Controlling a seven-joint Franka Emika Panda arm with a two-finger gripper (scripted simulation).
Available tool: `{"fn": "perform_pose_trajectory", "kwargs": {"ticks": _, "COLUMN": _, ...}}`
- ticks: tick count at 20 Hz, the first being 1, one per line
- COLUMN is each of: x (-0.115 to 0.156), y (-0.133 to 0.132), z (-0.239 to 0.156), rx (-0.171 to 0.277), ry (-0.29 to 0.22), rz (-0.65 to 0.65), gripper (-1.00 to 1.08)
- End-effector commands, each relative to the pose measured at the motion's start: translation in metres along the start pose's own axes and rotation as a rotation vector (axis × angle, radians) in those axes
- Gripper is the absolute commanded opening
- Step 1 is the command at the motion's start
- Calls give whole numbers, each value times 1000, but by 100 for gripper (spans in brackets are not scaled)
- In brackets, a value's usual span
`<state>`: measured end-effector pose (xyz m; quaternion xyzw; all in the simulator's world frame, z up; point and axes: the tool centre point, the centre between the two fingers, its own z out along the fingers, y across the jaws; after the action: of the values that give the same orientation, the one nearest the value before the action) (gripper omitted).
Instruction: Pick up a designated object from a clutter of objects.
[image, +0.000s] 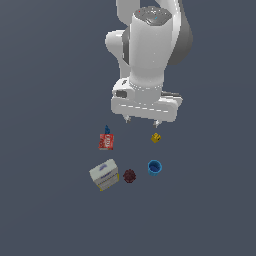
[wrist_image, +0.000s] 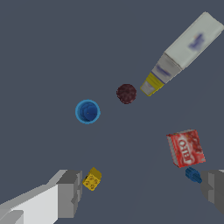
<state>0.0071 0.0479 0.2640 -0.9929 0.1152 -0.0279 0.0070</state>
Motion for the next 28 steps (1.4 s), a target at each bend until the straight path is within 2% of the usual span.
{"fn": "perform_pose_trajectory", "kwargs": {"ticks": 1, "x": -6, "y": -7, "z": 14, "rx": -3, "ry": -3, "rz": 45, "gripper": 100}}
{"fn": "perform_pose_trajectory", "kwargs": {"ticks": 14, "x": -44, "y": -39, "z": 85, "rx": -19, "ry": -17, "rz": 270, "gripper": 100}}
{"fn": "perform_pose_trajectory", "kwargs": {"ticks": 28, "x": -99, "y": -66, "z": 152, "rx": -31, "ry": -33, "rz": 506, "gripper": 100}}
